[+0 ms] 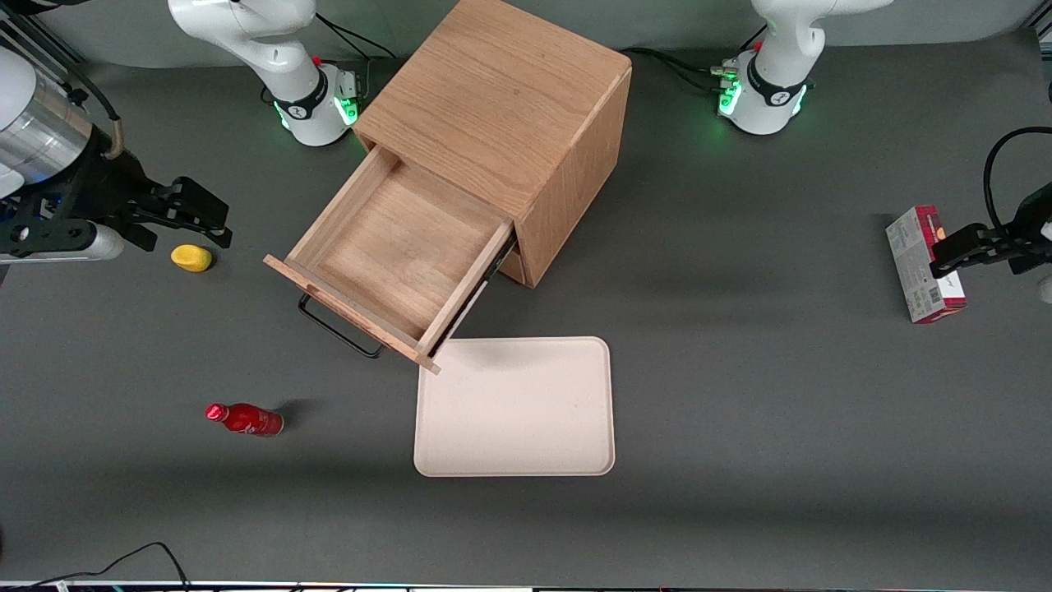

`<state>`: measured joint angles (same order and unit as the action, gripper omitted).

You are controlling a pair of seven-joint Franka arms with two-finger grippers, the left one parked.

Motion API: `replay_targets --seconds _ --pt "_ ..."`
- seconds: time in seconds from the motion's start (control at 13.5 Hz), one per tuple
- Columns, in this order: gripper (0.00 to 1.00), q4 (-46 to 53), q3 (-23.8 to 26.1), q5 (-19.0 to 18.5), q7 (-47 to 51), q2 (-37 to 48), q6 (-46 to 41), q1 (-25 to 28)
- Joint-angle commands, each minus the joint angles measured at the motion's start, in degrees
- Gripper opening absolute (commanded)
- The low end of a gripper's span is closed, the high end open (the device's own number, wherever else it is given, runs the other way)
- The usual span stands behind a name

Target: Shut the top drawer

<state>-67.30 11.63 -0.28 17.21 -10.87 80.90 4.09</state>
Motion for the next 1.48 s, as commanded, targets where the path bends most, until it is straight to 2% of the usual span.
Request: replay_targets --seconds 0.0,0.15,0.37,0.44,0.59,0.81,0.89,1.4 --pt "1.00 2.5 0.6 -0.3 0.1 0.1 -1.6 0.3" --pt "1.00 2.4 1.1 -0.2 -3.7 1.3 -1.7 0.3" --pt "1.00 2.7 1.3 1.2 -15.0 0.7 -4.1 0.4" --pt "1.00 2.8 1.2 1.2 -20.1 0.5 -4.1 0.4" --pt "1.00 3.2 0.8 1.4 -37.4 0.2 -4.1 0.2" --pt "1.00 4.9 -1.5 7.6 -53.5 -1.5 -4.3 -0.7" --pt "1.00 5.5 -2.6 7.7 -57.9 -1.7 -4.3 -0.6" --pt "1.00 5.7 -3.1 7.9 -58.6 -1.8 -4.3 -0.7"
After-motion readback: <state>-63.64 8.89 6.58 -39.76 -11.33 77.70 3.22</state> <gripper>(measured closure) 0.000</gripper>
